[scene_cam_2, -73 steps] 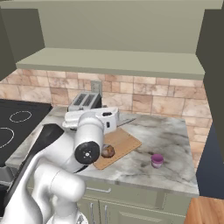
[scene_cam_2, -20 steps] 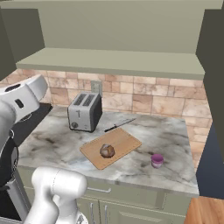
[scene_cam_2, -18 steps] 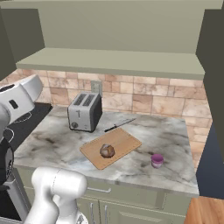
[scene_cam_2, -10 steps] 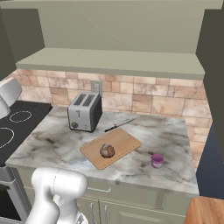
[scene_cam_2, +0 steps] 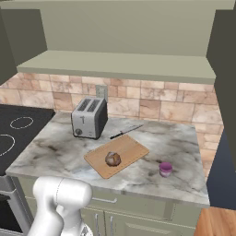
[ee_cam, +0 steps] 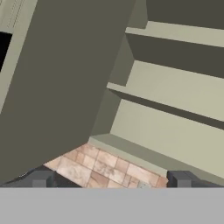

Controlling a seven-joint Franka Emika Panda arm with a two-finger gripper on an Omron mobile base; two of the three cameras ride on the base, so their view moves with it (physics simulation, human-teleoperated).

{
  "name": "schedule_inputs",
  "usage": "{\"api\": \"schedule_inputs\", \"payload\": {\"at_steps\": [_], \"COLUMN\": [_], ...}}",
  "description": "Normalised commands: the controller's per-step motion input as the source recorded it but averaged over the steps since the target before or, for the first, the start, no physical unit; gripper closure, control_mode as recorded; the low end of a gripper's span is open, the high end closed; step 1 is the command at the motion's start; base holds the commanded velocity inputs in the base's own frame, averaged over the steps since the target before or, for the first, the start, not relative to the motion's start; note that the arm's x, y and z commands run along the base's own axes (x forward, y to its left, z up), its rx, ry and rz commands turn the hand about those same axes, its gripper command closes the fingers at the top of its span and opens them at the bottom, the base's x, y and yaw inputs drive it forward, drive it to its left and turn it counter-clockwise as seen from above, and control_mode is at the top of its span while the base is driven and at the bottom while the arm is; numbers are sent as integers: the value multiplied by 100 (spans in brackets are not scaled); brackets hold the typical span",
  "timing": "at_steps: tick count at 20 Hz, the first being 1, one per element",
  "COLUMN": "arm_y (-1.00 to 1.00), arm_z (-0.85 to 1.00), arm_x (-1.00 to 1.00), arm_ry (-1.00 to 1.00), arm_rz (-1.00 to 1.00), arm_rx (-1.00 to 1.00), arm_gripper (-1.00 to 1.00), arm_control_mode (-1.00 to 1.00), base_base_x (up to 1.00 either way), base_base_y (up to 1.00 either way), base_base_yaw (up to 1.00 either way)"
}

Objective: Pick the bread, place it on the cutting board, pick the jam, place it on the counter, and close the cabinet.

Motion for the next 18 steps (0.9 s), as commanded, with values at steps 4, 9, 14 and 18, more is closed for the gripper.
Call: {"api": "schedule_inputs", "payload": {"at_steps": [4,9,14,18], "arm_y": [33,36,21,21], "arm_z": [0,-1,0,-5], "arm_x": [-30,-12,-23,-19], "arm_ry": [-1,0,0,0], "arm_rz": [0,0,0,0], "arm_rx": [0,0,0,0], "arm_gripper": [-100,-100,-100,-100], "arm_control_mode": [-100,-100,-100,-100], "base_base_x": [0,0,0,0], "base_base_y": [0,0,0,0], "base_base_yaw": [0,0,0,0]}}
